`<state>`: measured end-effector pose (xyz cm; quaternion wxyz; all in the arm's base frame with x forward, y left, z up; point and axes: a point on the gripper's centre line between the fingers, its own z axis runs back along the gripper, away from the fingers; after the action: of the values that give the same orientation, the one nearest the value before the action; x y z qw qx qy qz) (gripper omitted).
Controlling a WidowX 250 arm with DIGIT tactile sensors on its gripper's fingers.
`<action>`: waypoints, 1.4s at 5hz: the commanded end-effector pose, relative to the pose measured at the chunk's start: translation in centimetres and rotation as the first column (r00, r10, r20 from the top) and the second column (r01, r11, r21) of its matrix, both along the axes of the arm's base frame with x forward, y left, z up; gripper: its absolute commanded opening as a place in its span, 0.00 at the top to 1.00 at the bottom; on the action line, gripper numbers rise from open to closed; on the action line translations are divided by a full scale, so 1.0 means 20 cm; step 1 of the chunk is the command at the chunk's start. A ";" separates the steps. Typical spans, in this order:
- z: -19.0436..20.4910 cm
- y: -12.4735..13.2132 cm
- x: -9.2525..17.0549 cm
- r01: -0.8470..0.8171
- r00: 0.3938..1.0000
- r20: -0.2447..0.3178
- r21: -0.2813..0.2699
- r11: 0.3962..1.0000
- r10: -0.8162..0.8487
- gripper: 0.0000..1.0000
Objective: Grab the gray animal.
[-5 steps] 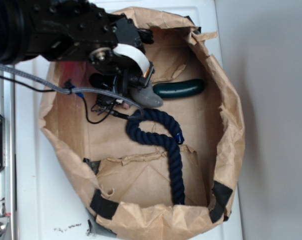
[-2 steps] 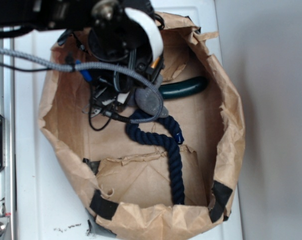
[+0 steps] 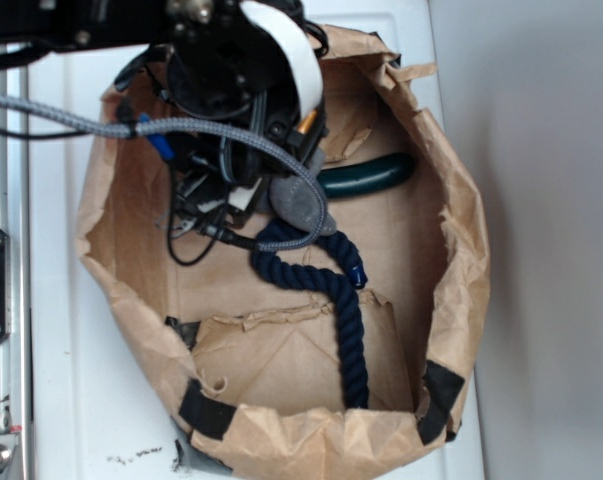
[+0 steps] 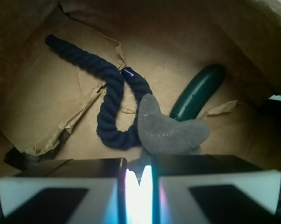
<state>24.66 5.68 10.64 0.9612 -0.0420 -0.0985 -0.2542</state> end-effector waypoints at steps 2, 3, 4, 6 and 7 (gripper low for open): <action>0.06 0.02 0.01 -0.006 0.999 0.041 0.019 1.000 0.006 0.00; 0.06 0.02 0.01 -0.006 0.999 0.041 0.019 1.000 0.006 0.00; 0.06 0.02 0.01 -0.006 0.999 0.041 0.019 1.000 0.006 0.00; -0.03 0.03 -0.03 -0.018 1.000 0.006 0.039 0.999 0.018 0.00; -0.12 0.02 -0.09 0.001 1.000 0.013 0.042 0.999 -0.001 0.00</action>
<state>22.67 5.72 7.11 0.9621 -0.0334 -0.0826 -0.2576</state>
